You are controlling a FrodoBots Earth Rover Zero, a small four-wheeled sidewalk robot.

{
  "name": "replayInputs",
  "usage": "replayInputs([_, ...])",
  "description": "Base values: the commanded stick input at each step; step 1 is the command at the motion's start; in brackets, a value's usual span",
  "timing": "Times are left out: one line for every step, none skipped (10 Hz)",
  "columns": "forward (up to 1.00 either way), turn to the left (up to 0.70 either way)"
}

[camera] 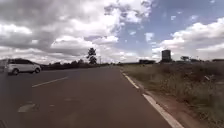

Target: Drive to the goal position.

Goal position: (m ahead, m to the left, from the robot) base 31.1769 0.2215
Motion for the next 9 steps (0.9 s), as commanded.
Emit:
replayInputs([0.0,0.0])
replayInputs([0.0,0.0])
replayInputs([0.0,0.0])
replayInputs([0.0,0.0])
replayInputs([0.7,0.0])
replayInputs([0.7,0.0])
replayInputs([0.7,0.0])
replayInputs([0.7,0.0])
replayInputs([0.7,0.0])
